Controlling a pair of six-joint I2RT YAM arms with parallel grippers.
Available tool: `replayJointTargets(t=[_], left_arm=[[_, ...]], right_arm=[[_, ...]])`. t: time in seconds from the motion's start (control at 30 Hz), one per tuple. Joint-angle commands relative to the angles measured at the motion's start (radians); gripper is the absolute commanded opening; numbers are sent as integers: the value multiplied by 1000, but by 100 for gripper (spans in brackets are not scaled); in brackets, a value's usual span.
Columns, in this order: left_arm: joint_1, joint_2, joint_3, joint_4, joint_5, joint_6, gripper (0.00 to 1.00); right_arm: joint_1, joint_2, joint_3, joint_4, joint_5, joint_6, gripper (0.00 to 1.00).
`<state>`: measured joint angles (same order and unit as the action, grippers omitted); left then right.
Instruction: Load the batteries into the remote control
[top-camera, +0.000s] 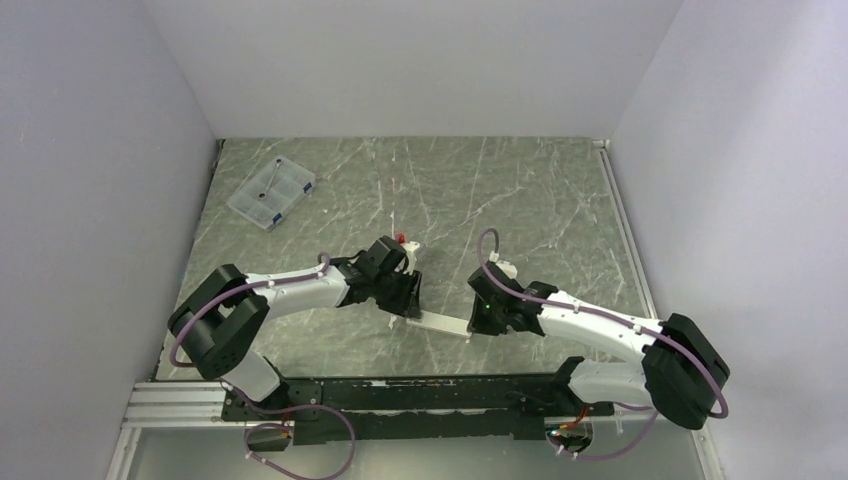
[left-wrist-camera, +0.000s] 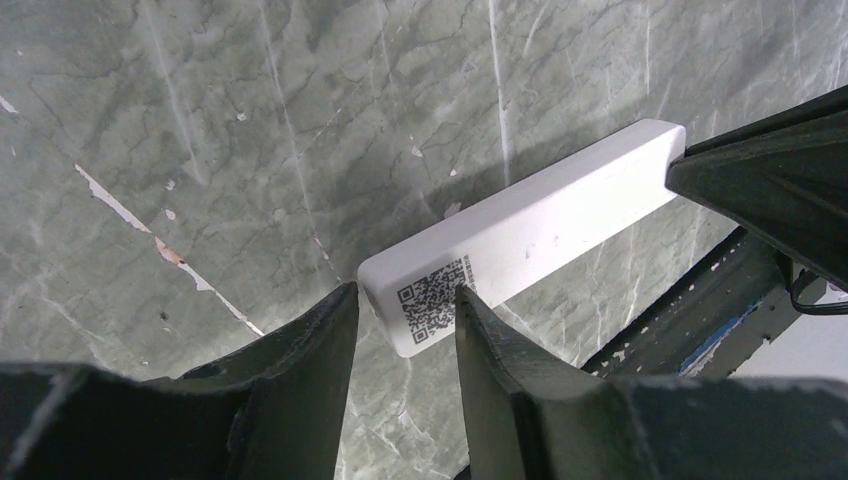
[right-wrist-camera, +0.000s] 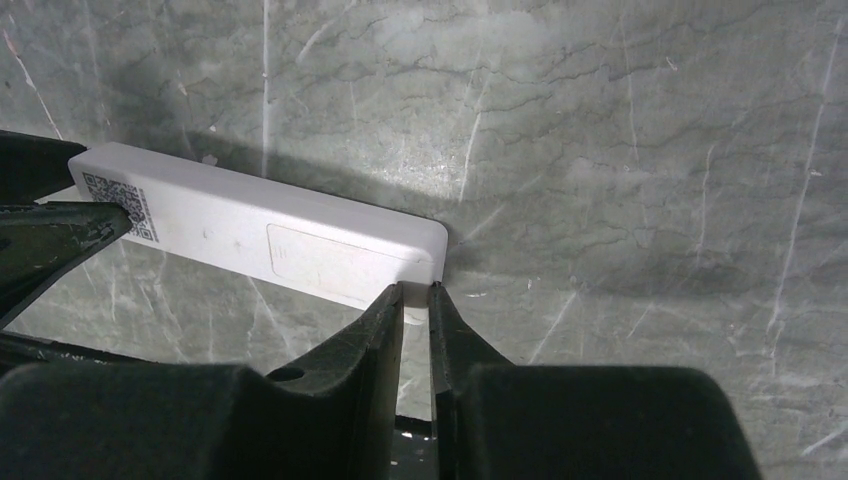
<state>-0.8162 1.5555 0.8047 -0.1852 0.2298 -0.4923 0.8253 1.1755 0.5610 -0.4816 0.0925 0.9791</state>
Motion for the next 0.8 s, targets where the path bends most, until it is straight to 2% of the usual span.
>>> replayJointTargets(t=[0.0, 0.4, 0.77], left_arm=[[-5, 5, 27, -20, -27, -8, 48], [-4, 3, 67, -117, -135, -33, 57], [-4, -71, 111, -211, -193, -42, 69]], right_arm=[[4, 29, 35, 5, 31, -24, 18], [4, -9, 68, -67, 86, -50, 29], [4, -87, 136, -127, 144, -114, 52]])
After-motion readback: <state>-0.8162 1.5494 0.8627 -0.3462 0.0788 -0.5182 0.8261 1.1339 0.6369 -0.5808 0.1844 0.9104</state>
